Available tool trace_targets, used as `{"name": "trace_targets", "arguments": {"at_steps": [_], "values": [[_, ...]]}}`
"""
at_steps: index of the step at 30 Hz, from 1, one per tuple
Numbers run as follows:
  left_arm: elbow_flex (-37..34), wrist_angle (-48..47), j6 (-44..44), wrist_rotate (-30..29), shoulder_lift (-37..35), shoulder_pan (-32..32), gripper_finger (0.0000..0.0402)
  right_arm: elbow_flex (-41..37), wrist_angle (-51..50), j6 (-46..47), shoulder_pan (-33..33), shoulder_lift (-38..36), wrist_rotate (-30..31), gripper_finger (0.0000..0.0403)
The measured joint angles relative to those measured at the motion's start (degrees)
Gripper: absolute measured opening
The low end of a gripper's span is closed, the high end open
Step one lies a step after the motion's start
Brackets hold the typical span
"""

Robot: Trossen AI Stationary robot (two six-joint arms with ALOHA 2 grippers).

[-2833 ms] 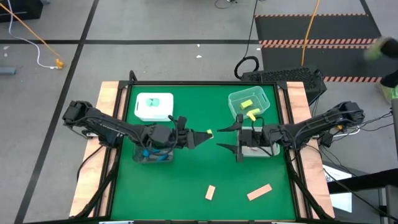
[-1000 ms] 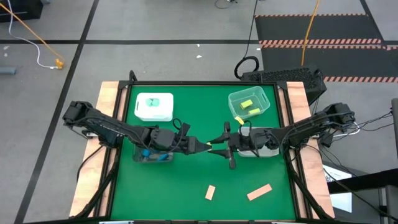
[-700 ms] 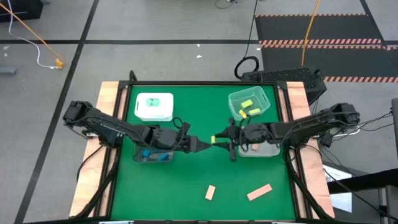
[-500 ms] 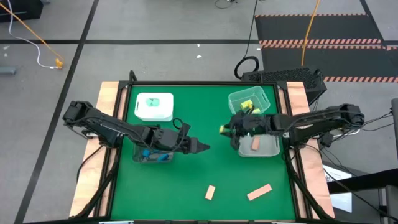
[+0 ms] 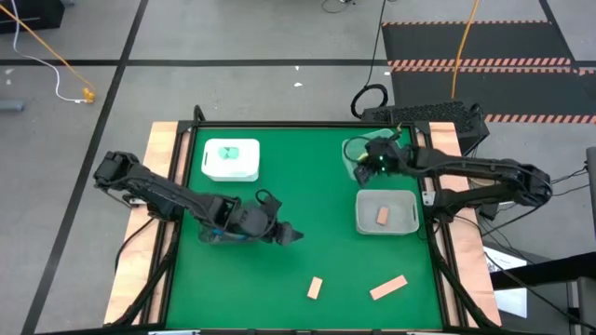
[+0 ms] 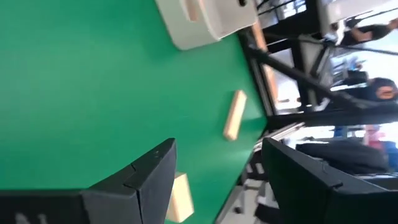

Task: Sort & place blocks by color
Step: Put the light green block into the transparent bin, then put the brown block into the gray bin

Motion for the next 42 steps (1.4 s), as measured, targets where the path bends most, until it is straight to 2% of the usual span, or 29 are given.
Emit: {"name": "trace_targets", "arguments": {"at_steps": [4, 8, 13, 18, 21, 24, 27, 29, 32, 37, 42], "values": [[0.0, -2.8, 2.2, -1.4, 0.0, -1.4, 0.0236, 0.0, 0.6, 2.3, -3.3, 0.0, 1.5, 0.0124], [-0.1, -2.7, 9.5, -4.0, 0.9, -3.3, 0.0236, 0.0, 0.6, 3.4, -5.1, 0.0, 3.0, 0.0136], [-0.1, -0.6, 20.6, -6.8, 3.0, -5.5, 0.0237, 0.0, 0.6, 2.5, -5.4, 0.0, 2.7, 0.019], [-0.1, 4.7, 28.2, -6.8, 7.8, -6.8, 0.0237, 0.0, 0.8, 2.3, -5.2, 0.0, 2.5, 0.0249], [-0.1, 8.9, 32.5, -6.6, 11.0, -7.6, 0.0237, 0.0, 0.8, 0.6, -4.9, -0.3, -1.9, 0.0268], [0.1, 13.5, 36.5, -5.9, 13.3, -8.3, 0.0237, 0.0, 1.0, -0.1, -4.9, -1.3, -10.2, 0.0273], [-0.1, 13.6, 39.6, -5.8, 14.0, -9.5, 0.0237, 0.0, 1.0, 1.6, -3.6, -2.7, -19.0, 0.0267], [0.0, 13.9, 40.7, -5.8, 14.4, -10.1, 0.0237, 0.0, 1.1, 1.5, -1.5, -3.7, -23.3, 0.026], [-0.1, 16.1, 41.8, -5.9, 14.9, -11.1, 0.0237, 0.0, 1.5, 2.8, 3.7, -4.9, -25.4, 0.0251], [0.0, 19.1, 40.1, -7.1, 17.2, -12.8, 0.0237, 0.0, 6.0, 4.4, 15.0, -5.5, -24.5, 0.0248], [2.2, 15.7, 40.5, -7.3, 19.3, -14.6, 0.0237, 0.0, 13.2, 1.6, 27.4, -5.5, -21.3, 0.0247]]}}
